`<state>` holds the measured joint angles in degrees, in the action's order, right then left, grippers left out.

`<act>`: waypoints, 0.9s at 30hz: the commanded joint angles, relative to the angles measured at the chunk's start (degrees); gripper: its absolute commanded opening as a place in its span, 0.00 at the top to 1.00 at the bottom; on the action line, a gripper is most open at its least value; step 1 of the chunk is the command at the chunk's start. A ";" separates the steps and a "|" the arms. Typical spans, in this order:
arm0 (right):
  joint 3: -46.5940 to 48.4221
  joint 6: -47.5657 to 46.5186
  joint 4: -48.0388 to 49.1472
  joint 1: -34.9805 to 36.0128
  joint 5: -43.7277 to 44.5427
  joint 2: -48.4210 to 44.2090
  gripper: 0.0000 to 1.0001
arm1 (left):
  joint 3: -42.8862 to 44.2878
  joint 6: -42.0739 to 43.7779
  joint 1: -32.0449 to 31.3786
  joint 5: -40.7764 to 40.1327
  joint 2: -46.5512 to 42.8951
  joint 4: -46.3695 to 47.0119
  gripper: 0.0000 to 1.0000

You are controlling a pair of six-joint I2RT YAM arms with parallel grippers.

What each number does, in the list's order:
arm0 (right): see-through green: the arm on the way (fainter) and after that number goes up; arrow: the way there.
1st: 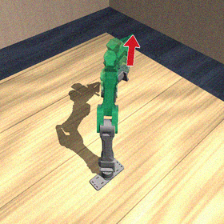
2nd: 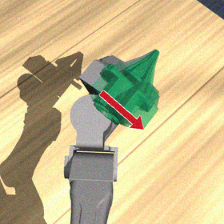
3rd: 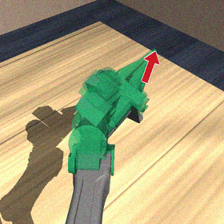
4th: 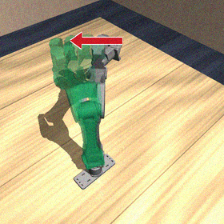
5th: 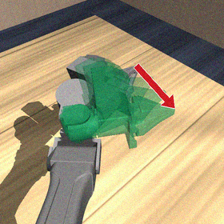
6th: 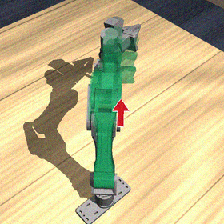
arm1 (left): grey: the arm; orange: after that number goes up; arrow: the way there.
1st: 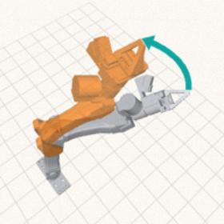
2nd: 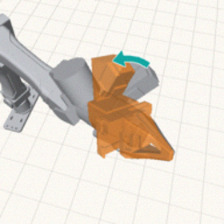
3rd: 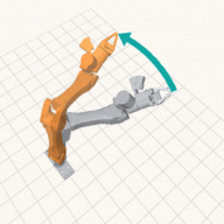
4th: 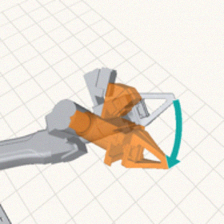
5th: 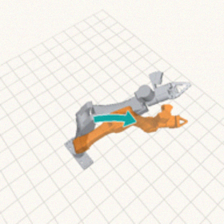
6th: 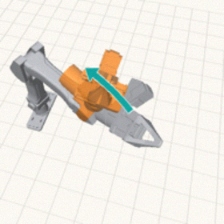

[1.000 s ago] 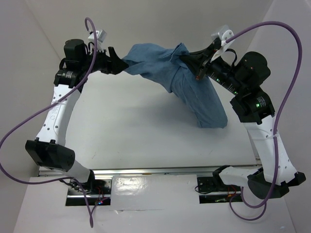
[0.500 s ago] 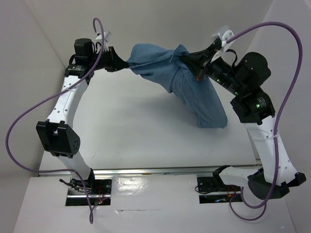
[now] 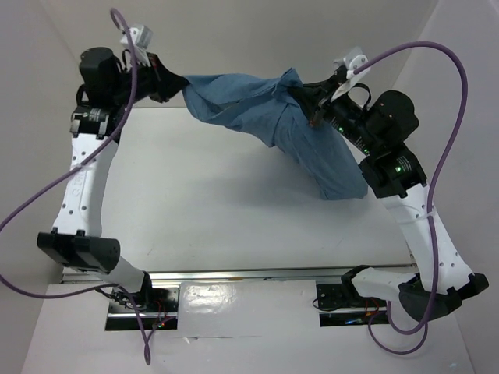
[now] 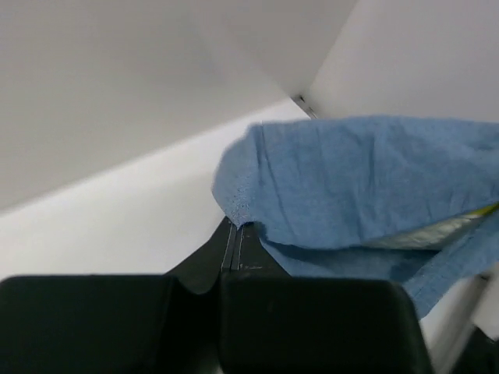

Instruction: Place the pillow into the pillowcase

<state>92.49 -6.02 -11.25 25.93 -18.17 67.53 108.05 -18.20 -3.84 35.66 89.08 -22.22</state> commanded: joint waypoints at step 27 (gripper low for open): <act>-4.25 -12.18 15.94 -3.61 2.55 -8.90 0.98 | 6.47 25.49 -3.02 -30.48 -19.82 8.07 1.00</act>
<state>83.00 -20.05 4.32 24.03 -16.32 60.47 113.19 7.09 -7.68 8.73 71.46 -19.81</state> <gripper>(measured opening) 0.042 0.024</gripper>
